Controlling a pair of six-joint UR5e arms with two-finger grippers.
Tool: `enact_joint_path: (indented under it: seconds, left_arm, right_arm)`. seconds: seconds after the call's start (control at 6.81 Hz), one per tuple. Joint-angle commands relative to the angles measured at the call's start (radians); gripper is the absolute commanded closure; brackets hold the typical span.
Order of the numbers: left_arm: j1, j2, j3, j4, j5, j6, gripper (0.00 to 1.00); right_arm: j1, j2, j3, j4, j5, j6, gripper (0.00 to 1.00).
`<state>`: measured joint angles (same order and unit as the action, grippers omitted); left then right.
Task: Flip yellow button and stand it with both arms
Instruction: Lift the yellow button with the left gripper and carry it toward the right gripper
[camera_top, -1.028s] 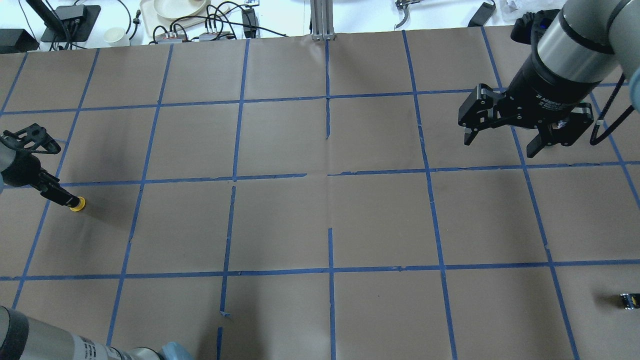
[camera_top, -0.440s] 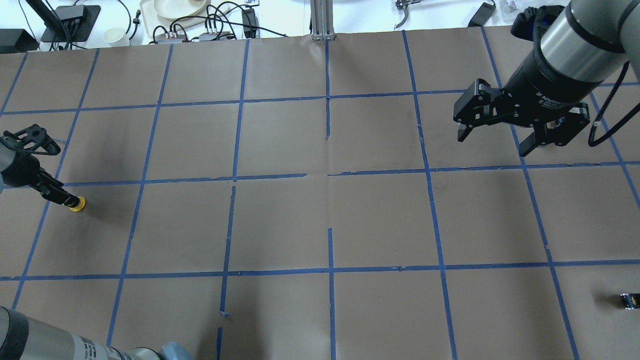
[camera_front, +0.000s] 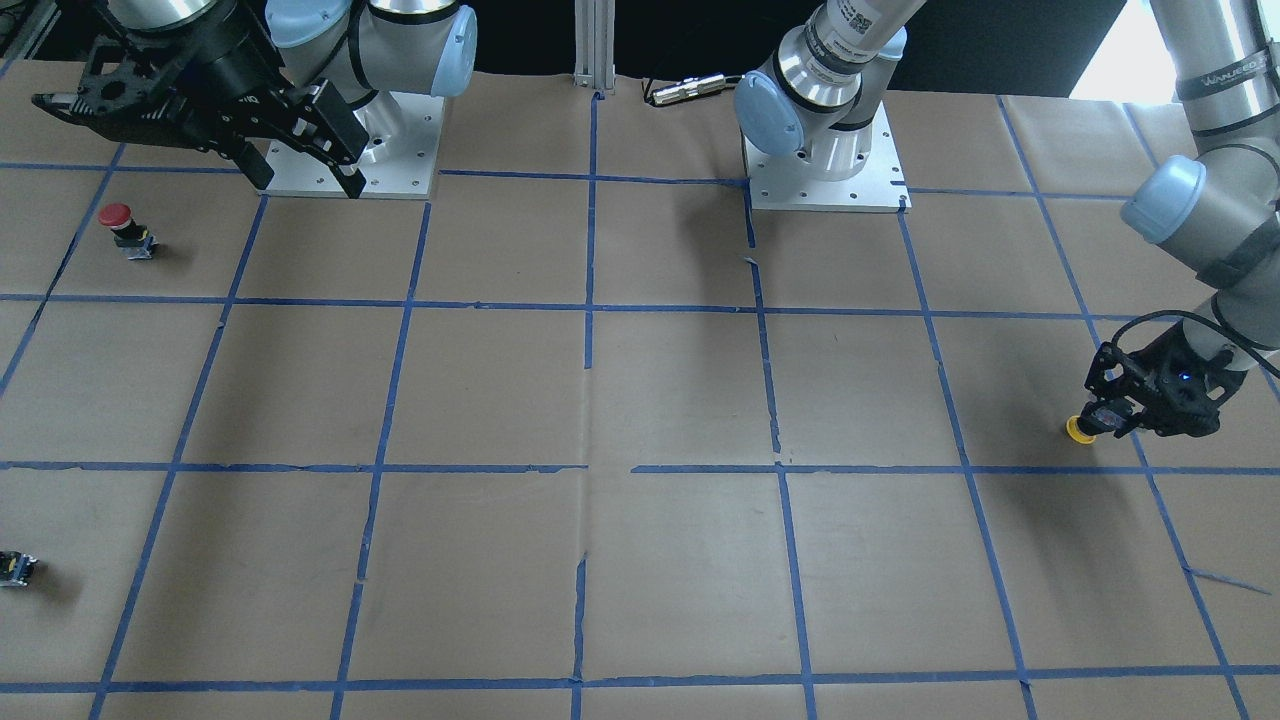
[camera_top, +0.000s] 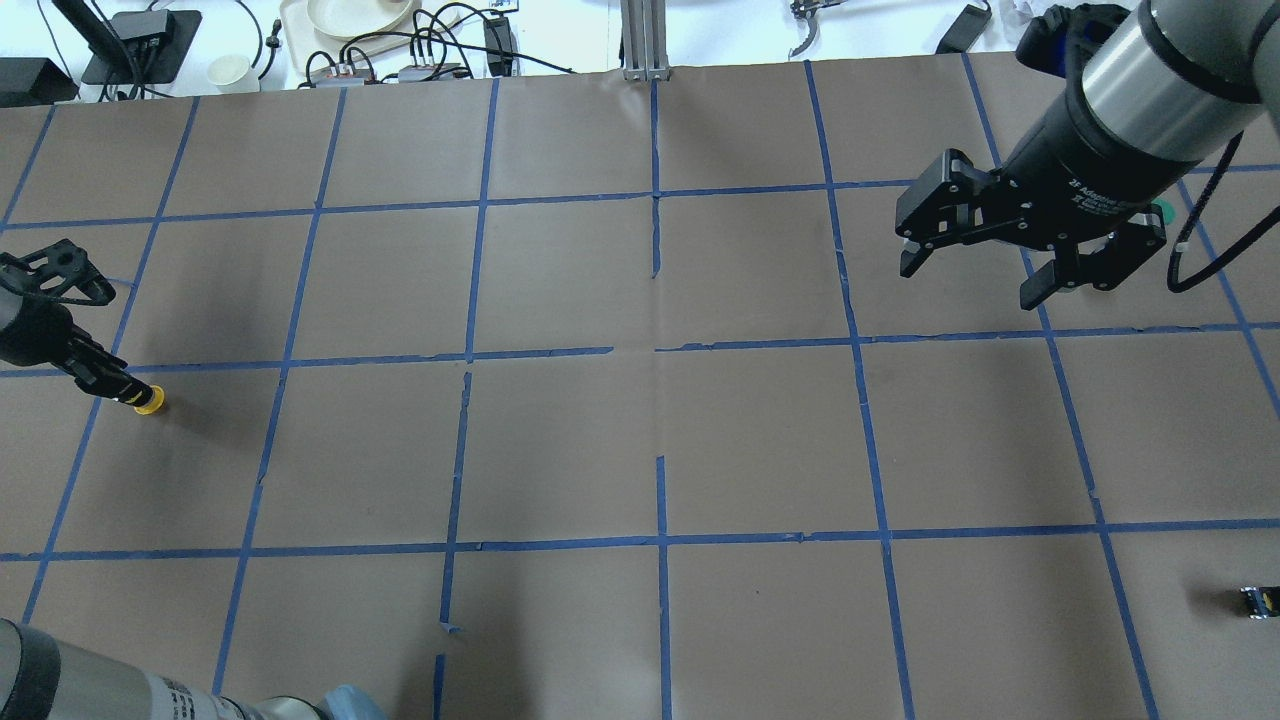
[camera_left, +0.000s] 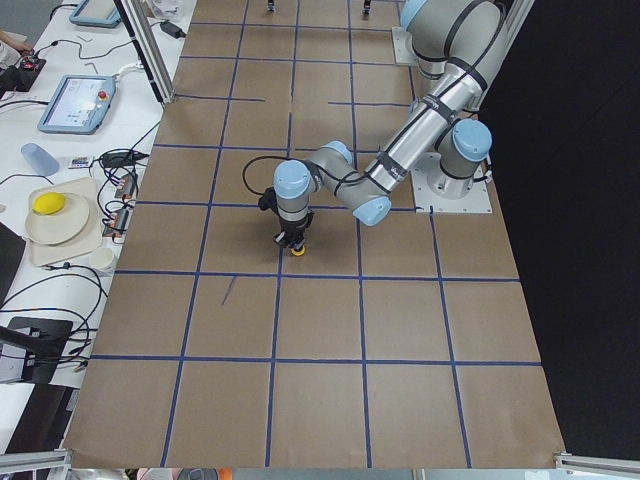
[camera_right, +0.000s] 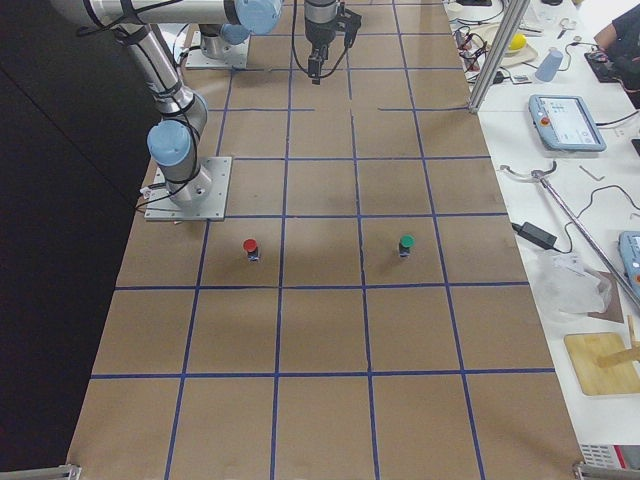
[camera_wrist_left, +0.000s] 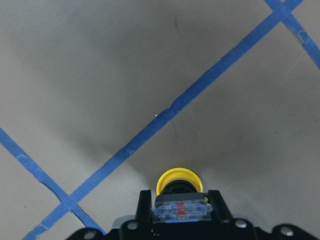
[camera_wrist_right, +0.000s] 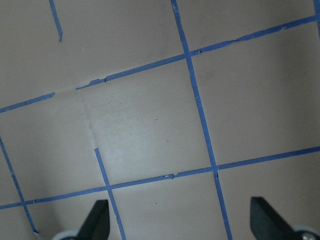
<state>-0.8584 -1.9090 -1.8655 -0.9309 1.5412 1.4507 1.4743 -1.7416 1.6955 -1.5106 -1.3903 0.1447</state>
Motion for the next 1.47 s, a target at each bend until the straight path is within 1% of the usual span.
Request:
enact_joint_path:
  seconds: [0.0,0.15,0.29,0.44,0.59,0.73,0.88,1.03,1.17,1.32]
  left_arm:
    - [-0.057,0.075,0.006,-0.111,-0.025,-0.028,0.94]
    - [-0.138,0.128,0.006,-0.191,-0.054,-0.127,0.94]
    - [-0.221,0.171,0.006,-0.321,-0.128,-0.259,0.94]
    - [-0.288,0.206,0.006,-0.407,-0.209,-0.373,0.94]
    - [-0.33,0.235,0.008,-0.515,-0.398,-0.492,0.94]
    - [-0.368,0.248,0.008,-0.552,-0.506,-0.606,0.94]
    - [-0.417,0.261,0.006,-0.575,-0.674,-0.713,0.94]
    - [-0.466,0.271,0.008,-0.583,-0.802,-0.874,0.94]
    - [-0.512,0.289,0.023,-0.568,-0.943,-1.03,0.94]
    - [-0.545,0.306,0.044,-0.557,-1.08,-1.153,0.94]
  right_arm:
    - [0.001,0.039,-0.023,-0.006,-0.003,-0.004,0.0]
    - [0.007,0.063,-0.058,0.01,-0.024,-0.005,0.0]
    - [0.012,0.057,-0.094,0.05,-0.06,-0.004,0.0]
    - [0.014,0.076,-0.123,0.091,-0.062,-0.005,0.0]
    - [0.014,0.12,-0.14,0.089,-0.064,-0.008,0.0]
    - [0.012,0.131,-0.16,0.086,-0.052,-0.007,0.0]
    - [0.003,0.143,-0.165,0.086,-0.047,-0.002,0.0]
    - [0.0,0.163,-0.166,0.084,0.011,0.01,0.0]
    - [-0.015,0.186,-0.172,0.081,0.146,0.079,0.0]
    - [-0.04,0.207,-0.184,0.082,0.263,0.266,0.0]
